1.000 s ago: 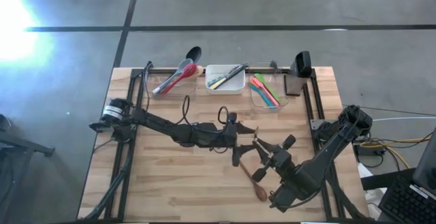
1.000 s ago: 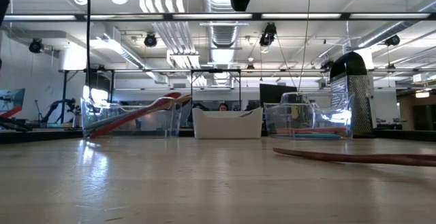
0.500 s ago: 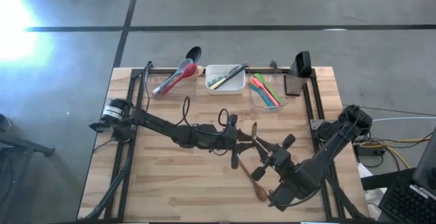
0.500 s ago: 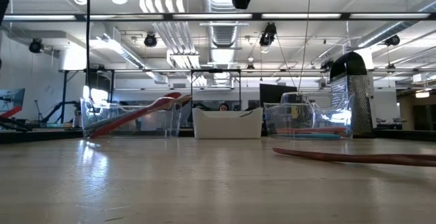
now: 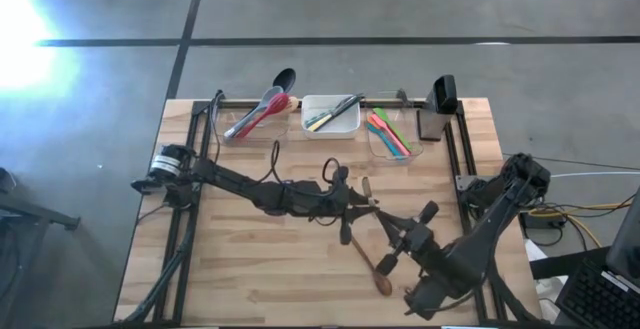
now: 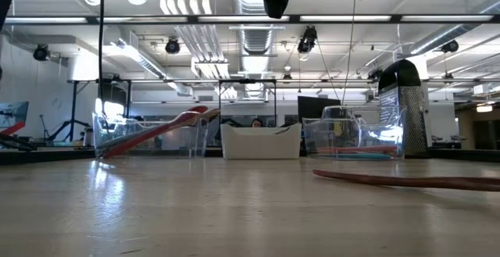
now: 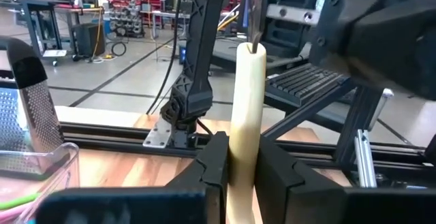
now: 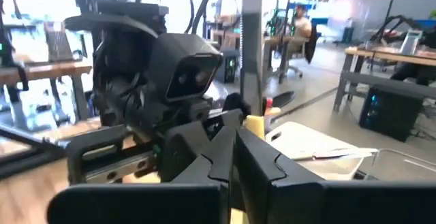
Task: Pick & Place Kitchen Items
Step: Put the yellow table knife into the white bin
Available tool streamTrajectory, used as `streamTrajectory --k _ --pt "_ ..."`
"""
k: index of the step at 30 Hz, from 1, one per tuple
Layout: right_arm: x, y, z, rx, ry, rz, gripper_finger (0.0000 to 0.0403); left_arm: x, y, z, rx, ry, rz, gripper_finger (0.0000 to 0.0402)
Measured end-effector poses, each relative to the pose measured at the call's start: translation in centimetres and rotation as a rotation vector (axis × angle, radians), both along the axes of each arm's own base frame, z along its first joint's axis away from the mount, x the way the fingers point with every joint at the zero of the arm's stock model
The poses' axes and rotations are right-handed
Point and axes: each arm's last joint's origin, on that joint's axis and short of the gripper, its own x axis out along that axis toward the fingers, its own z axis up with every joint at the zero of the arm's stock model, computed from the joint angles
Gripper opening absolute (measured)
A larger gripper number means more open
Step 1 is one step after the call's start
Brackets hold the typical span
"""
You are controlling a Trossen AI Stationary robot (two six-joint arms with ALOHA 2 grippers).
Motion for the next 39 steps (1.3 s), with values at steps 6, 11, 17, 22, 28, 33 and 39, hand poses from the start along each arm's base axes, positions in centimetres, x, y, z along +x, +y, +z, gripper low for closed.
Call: streamTrajectory --k 6,11,17,22,28,33,39 --pt "-0.3 0.2 1.2 0.036 0.105 0.035 0.0051 0.0 0.0 0.0 0.003 0.000 0.000 0.0044" --pt "-0.9 -0.3 1.7 0.117 0.225 0.068 0.0105 -0.2 0.1 0.2 0.008 0.017 0.001 0.0044" --pt "-2.6 -0.9 2.3 0.133 0.236 0.061 0.0138 -1.4 0.5 1.3 0.058 0.100 0.025 0.0044" --pt "-4.1 -1.5 2.3 0.159 0.272 0.042 0.0133 -3.1 0.9 3.0 0.128 0.158 0.069 0.0044" --pt "-4.7 -1.9 2.1 0.227 0.335 0.022 0.0123 -5.7 3.9 4.0 0.266 0.367 0.194 0.0044" --pt "-4.9 -1.9 1.6 0.244 0.369 0.012 0.0113 -7.9 9.3 4.8 0.261 0.511 0.336 0.0044" --pt "-5.2 -2.3 -0.1 0.241 0.388 -0.020 0.0099 -10.0 16.6 5.1 0.202 0.561 0.252 0.0044"
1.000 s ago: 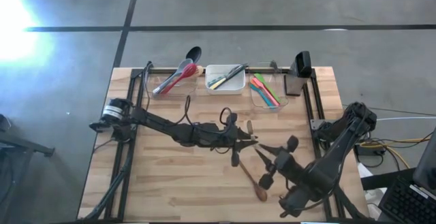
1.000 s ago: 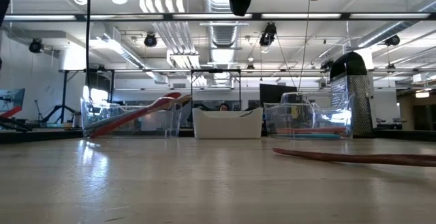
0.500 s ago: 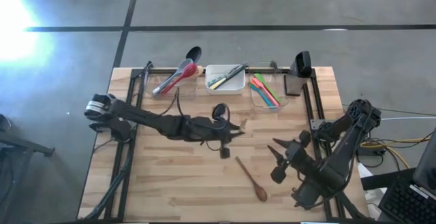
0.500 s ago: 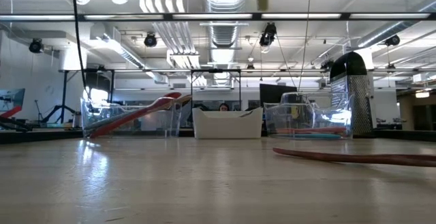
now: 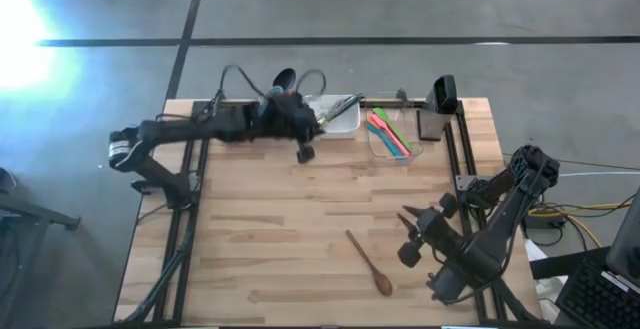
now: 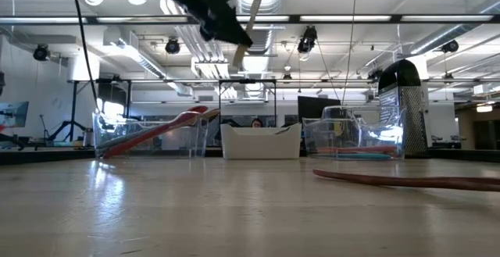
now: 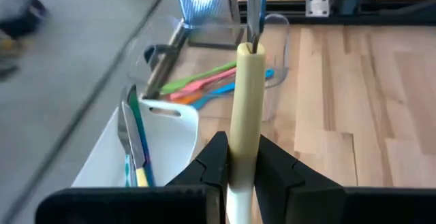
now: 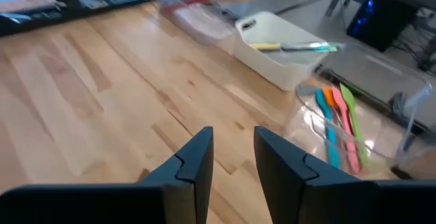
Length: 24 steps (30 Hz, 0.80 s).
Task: Pick & Place Kitchen Items
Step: Put the yellow table knife into the white bin
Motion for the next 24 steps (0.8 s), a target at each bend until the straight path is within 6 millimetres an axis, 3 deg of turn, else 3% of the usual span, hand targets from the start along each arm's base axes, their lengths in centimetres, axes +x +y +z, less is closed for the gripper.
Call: streamTrajectory --k 8,19,24 --pt "-0.9 -1.0 -2.3 0.011 0.018 -0.060 0.0081 -1.2 6.8 -1.5 -0.043 0.062 0.050 0.0044" --pt "-1.8 -2.8 -5.7 -0.017 0.008 -0.156 0.0072 3.5 11.8 -3.2 -0.077 0.255 0.025 0.0044" --pt "-2.5 -3.6 -6.4 0.000 0.014 -0.188 0.0080 5.3 14.0 -5.1 -0.107 0.368 0.039 0.0044"
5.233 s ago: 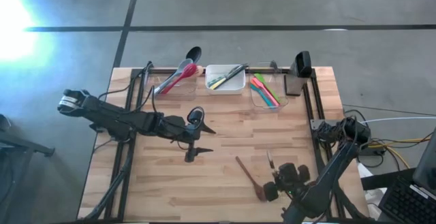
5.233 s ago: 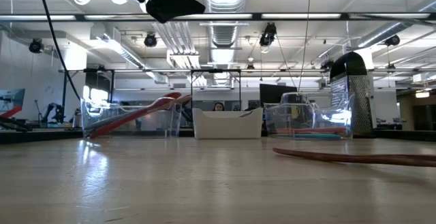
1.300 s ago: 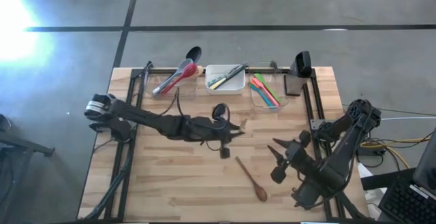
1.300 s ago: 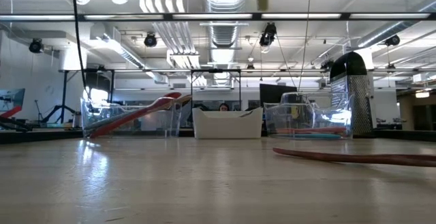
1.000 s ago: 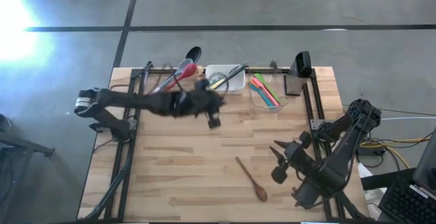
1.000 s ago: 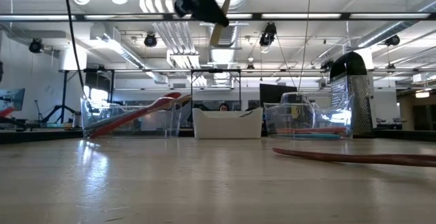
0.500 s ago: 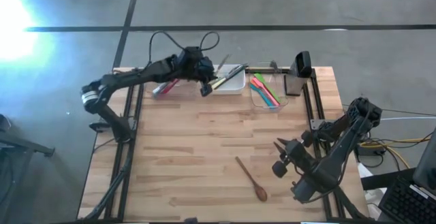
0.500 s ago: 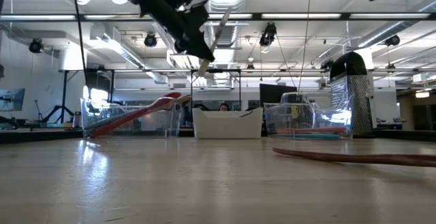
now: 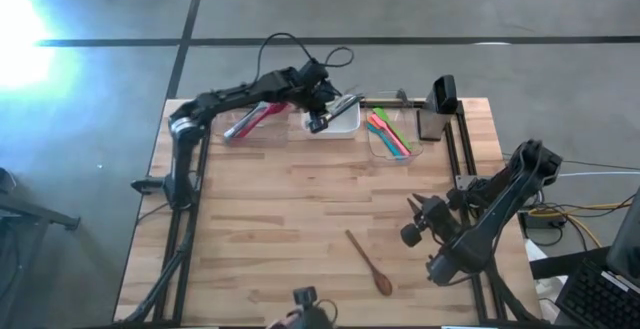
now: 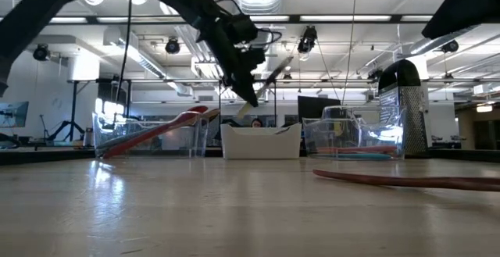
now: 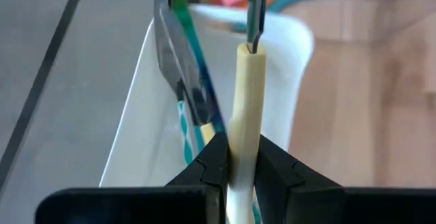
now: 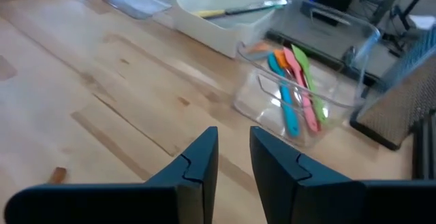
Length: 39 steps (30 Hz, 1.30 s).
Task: Pick & Place Kitchen Items
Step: Put the yellow table knife into the white bin
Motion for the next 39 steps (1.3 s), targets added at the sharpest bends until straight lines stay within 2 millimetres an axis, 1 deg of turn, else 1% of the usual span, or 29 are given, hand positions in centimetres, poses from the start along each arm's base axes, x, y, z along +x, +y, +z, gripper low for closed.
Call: streamTrajectory --k 4,9,15,23,33,39 --pt "-0.5 -0.5 -0.3 0.029 -0.008 -0.026 0.0082 0.6 1.5 -1.6 -0.005 0.052 0.022 0.0044" --pt "-0.9 -1.0 -0.8 0.048 -0.022 -0.029 0.0082 0.5 3.0 -3.5 -0.025 0.093 0.051 0.0044" --pt "-1.0 -1.2 -1.0 0.049 -0.029 -0.028 0.0082 0.3 4.0 -5.3 -0.057 0.134 0.075 0.0044" --pt "-0.8 -1.6 -1.0 0.047 -0.031 -0.047 0.0082 0.5 4.2 -6.7 -0.086 0.163 0.075 0.0044" --pt "-0.5 -1.8 -0.9 0.042 -0.027 -0.060 0.0082 0.7 4.3 -7.9 -0.116 0.182 0.061 0.0044" --pt "-0.3 -2.0 -0.9 0.041 -0.026 -0.069 0.0082 0.7 4.3 -8.0 -0.119 0.186 0.061 0.0044"
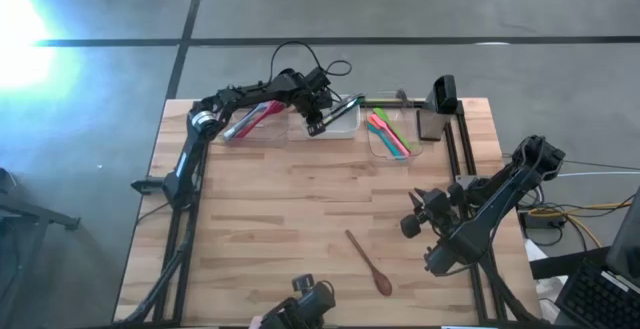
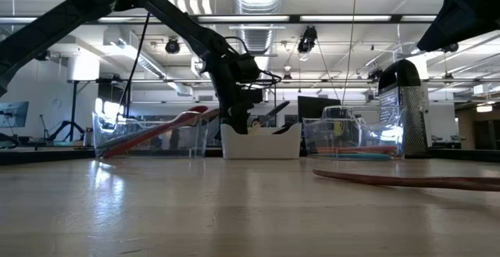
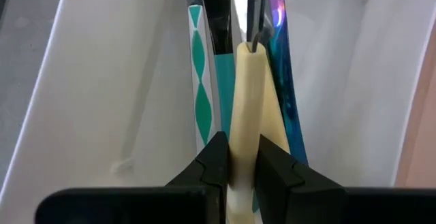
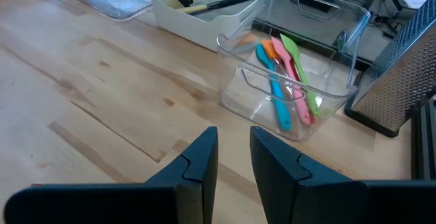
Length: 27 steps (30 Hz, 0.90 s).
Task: Pick & Place Kitchen Items
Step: Put the yellow table knife into the white bin, then put the dark brown serving spoon into the left transparent bin
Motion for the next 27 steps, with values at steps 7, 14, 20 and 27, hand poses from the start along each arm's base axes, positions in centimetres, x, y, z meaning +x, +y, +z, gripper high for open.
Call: streamTrajectory --k 7,14,20,27 --pt "0.0 0.0 0.0 -0.001 0.001 0.000 0.0082 0.3 0.1 0.6 0.015 -0.018 -0.004 0.0131" --pt "0.0 0.0 0.0 -0.005 0.009 0.006 0.0082 0.1 -0.3 1.3 0.017 -0.004 -0.005 0.0208" --pt "0.0 0.0 0.1 -0.004 0.011 0.009 0.0082 -1.1 -1.2 4.1 0.034 0.012 0.026 0.0217" --pt "0.2 0.2 0.4 0.004 0.006 0.014 0.0082 -2.7 -4.1 10.0 0.093 -0.079 0.006 0.0208"
